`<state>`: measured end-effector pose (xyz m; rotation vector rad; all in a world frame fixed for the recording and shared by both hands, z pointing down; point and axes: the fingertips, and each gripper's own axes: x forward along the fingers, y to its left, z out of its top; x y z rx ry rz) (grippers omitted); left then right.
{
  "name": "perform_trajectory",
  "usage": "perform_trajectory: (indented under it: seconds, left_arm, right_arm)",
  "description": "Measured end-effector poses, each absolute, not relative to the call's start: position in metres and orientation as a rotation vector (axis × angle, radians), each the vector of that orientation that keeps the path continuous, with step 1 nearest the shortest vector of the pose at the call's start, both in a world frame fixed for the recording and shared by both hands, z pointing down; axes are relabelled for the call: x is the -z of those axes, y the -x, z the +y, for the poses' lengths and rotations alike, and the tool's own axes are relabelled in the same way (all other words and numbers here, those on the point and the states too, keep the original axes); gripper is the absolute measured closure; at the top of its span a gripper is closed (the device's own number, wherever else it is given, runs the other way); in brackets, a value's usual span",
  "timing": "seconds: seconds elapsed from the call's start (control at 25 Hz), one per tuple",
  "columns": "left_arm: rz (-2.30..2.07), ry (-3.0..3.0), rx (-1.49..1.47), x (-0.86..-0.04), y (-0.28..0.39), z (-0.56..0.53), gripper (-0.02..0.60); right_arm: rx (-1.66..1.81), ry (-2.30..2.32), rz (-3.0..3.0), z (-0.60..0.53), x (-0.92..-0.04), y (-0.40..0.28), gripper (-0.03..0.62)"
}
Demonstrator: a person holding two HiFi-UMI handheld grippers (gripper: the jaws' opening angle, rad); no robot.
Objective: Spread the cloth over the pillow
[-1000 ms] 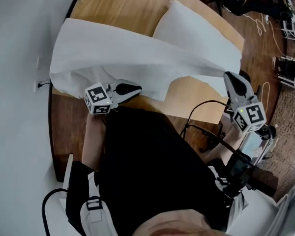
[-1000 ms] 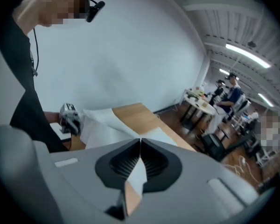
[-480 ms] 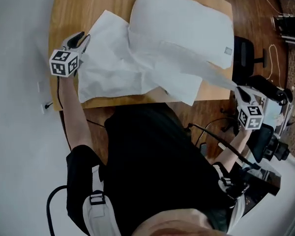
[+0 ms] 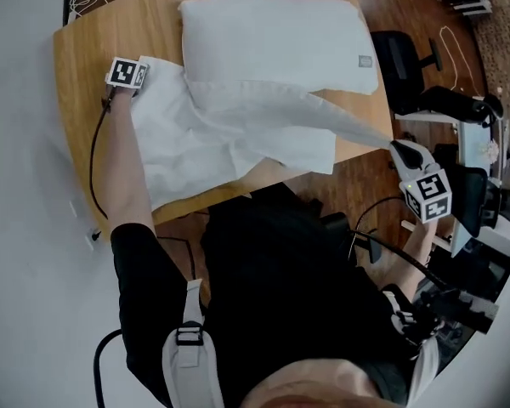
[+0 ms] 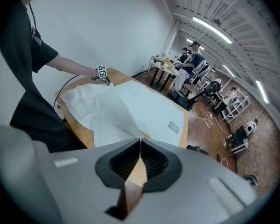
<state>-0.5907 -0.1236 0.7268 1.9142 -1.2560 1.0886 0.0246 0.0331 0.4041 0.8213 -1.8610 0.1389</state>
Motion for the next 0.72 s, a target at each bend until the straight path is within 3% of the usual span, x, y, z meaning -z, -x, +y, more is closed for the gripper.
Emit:
perform_trajectory:
  seconds: [0.04,0.12,0.28,0.48,0.6,0.72]
  left_arm:
    - [-1.271,-1.914,-1.032,-0.726,0.589,-0.122,0.435]
    - [-1.313,-1.924,-0.909,-0.718,0.588,-0.116,0.545]
    - [-1.583,-2.064,-0.606,-0.623,0.605,-0.096,0.548]
    - [-2.010,-2.256,0.023,-0.411,0.630,0.014,0.552]
    - [-2.194,-2.286,0.348,-0.295,0.607,0.083,0.552]
    - [-2.205,-2.291,0.575,-0.256,0.554,0.130,0.552]
  right_arm:
    - [-0.146,-0.828,-1.867,0.037,-0.403,-0.026,0.581]
    - [-0.150,-0.847,-1.889,0.041,-0.402,-0.029,0.581]
    - [-0.128,-0.939,-1.949,0.032,-0.393,-0.043,0.581]
    - [-0.013,-1.253,-2.074,0.005,-0.329,-0.091,0.580]
    - [0.170,-1.544,-2.136,-0.016,-0.255,-0.161,0.580]
    - [0.226,-1.572,-2.227,-0.034,-0.231,-0.211,0.581]
